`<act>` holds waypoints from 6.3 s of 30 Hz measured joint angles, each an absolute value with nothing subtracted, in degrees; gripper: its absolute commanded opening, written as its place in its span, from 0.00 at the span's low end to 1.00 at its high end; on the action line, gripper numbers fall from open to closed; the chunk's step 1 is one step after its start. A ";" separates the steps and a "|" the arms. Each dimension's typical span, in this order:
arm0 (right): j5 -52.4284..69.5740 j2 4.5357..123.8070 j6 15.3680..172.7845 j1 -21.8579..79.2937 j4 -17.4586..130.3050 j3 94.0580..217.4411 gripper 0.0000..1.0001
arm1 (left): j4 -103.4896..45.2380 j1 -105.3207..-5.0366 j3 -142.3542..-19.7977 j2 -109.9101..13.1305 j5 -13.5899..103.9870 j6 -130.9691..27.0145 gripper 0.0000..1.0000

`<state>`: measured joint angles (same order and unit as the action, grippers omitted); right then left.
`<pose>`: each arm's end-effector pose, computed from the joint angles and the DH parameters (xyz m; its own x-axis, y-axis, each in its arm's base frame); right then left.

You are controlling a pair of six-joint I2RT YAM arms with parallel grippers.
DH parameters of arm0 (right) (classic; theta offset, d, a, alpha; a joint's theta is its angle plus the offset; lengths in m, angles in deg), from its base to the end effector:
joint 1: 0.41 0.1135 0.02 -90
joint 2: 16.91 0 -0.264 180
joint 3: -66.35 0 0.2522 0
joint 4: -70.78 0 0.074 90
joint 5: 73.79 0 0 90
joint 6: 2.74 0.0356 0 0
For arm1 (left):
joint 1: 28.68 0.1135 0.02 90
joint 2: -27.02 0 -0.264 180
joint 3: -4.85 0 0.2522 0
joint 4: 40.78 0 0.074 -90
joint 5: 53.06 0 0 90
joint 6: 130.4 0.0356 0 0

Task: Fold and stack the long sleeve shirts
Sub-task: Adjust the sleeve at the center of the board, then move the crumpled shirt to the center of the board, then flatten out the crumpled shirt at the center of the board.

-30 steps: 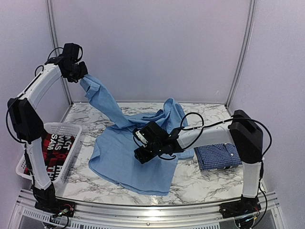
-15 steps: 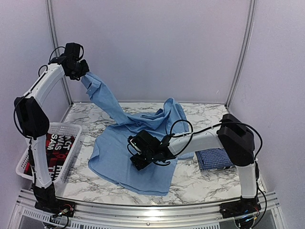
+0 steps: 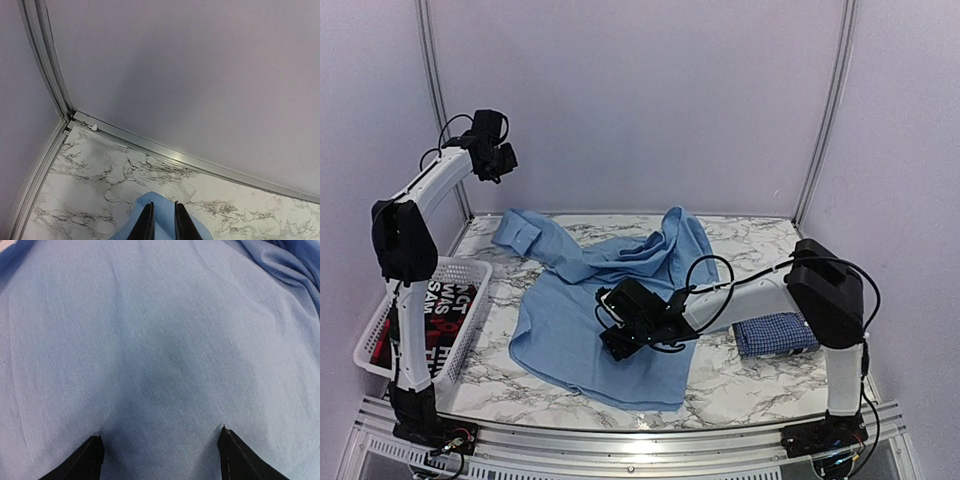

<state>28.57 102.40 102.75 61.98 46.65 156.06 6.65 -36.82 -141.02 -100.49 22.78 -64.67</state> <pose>0.2074 0.3800 0.1314 -0.5756 -0.5376 -0.6162 -0.6778 0.7352 -0.0083 0.5110 -0.0643 0.3496 -0.4079 -0.3443 -0.8456 -0.2655 0.9309 -0.2509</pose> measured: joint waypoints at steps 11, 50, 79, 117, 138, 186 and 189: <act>27.61 95.84 103.77 61.98 47.28 147.05 0.75 | 3.65 -36.95 -139.93 -101.88 24.07 -63.47 0.84; 17.10 94.64 109.20 50.09 47.08 154.55 0.76 | -7.08 -76.19 -66.75 -68.09 30.35 -84.06 0.52; 19.79 106.81 105.13 45.00 41.53 174.48 0.73 | -5.13 -75.84 -52.41 -50.39 26.59 -88.58 0.45; 36.03 115.62 91.01 50.05 33.29 186.37 0.57 | -22.36 -80.34 -42.34 -55.35 28.97 -91.64 0.44; 35.26 111.86 88.10 51.23 32.11 184.52 0.78 | -22.79 -80.64 -40.54 -53.34 29.47 -93.26 0.44; 29.25 133.61 88.23 40.19 47.06 213.26 0.55 | -22.40 -83.75 -37.03 -48.51 31.68 -94.29 0.44; 26.96 132.38 89.92 40.41 46.54 212.97 0.67 | -22.27 -85.12 -37.00 -48.36 31.72 -95.23 0.44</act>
